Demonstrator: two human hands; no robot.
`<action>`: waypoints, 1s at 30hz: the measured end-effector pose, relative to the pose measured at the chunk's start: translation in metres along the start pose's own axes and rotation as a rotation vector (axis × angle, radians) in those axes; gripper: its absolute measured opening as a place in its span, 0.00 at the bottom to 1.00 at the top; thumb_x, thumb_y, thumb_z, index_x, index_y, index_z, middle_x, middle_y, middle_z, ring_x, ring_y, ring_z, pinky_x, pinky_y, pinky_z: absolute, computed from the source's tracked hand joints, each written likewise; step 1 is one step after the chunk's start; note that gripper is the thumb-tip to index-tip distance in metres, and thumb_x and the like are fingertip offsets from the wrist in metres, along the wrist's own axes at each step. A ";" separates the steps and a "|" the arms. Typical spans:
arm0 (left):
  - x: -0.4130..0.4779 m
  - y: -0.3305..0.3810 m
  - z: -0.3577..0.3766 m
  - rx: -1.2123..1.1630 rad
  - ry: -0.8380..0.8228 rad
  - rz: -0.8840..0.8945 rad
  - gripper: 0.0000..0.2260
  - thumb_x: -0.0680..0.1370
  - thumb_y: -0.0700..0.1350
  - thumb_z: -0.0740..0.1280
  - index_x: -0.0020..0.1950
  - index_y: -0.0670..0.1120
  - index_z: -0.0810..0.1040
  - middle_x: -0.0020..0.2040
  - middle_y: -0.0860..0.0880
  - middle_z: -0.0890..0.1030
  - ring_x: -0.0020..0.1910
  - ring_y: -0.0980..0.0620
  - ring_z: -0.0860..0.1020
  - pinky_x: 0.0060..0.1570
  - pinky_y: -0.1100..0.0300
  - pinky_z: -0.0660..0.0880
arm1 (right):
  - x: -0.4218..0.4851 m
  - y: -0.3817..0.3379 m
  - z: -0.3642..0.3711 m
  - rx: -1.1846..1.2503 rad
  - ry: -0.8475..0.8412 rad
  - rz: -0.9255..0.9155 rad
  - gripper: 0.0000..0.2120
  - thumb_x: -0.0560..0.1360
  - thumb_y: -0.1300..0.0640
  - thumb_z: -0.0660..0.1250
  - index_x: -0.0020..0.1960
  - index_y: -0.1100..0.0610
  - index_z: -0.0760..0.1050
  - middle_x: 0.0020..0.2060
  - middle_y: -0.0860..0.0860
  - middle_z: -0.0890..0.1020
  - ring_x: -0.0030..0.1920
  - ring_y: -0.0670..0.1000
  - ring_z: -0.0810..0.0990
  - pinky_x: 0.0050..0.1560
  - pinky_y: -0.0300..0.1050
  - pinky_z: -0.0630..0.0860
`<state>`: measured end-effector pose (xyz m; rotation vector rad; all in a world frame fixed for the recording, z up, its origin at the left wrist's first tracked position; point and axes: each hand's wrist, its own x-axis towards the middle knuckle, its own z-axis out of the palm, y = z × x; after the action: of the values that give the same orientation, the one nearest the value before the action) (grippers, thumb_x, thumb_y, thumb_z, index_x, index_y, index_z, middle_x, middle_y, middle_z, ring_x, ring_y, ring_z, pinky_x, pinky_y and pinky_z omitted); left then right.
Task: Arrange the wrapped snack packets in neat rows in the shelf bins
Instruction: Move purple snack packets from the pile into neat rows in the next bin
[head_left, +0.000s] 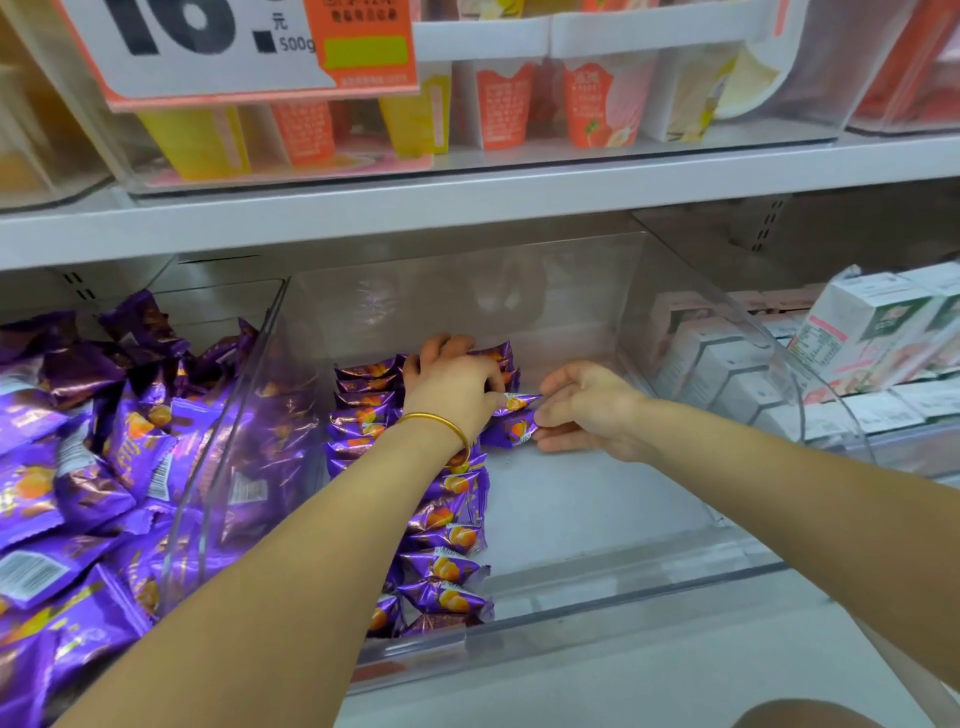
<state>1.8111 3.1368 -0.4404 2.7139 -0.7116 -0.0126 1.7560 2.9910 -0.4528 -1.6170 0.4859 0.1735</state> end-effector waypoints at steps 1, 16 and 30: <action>0.001 0.000 0.000 0.002 0.003 0.004 0.04 0.75 0.47 0.67 0.48 0.51 0.81 0.71 0.50 0.64 0.73 0.46 0.53 0.69 0.48 0.53 | 0.000 0.000 -0.001 -0.006 -0.001 0.013 0.13 0.73 0.75 0.64 0.50 0.60 0.69 0.36 0.55 0.76 0.33 0.52 0.77 0.36 0.46 0.80; 0.008 -0.007 0.005 0.020 0.108 0.008 0.08 0.76 0.49 0.66 0.47 0.45 0.77 0.61 0.47 0.71 0.66 0.44 0.62 0.62 0.51 0.63 | 0.002 -0.004 -0.006 -0.057 -0.032 0.084 0.15 0.69 0.77 0.67 0.48 0.61 0.70 0.38 0.57 0.76 0.37 0.52 0.77 0.42 0.48 0.80; -0.011 -0.021 0.008 0.059 0.144 0.024 0.17 0.80 0.50 0.58 0.67 0.51 0.72 0.70 0.50 0.68 0.69 0.47 0.62 0.67 0.49 0.59 | 0.012 -0.002 0.028 -0.413 0.135 -0.129 0.17 0.64 0.68 0.76 0.47 0.63 0.70 0.37 0.58 0.76 0.38 0.56 0.77 0.42 0.53 0.80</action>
<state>1.8111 3.1567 -0.4554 2.7280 -0.7123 0.2112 1.7724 3.0156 -0.4588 -2.0681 0.4676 0.0698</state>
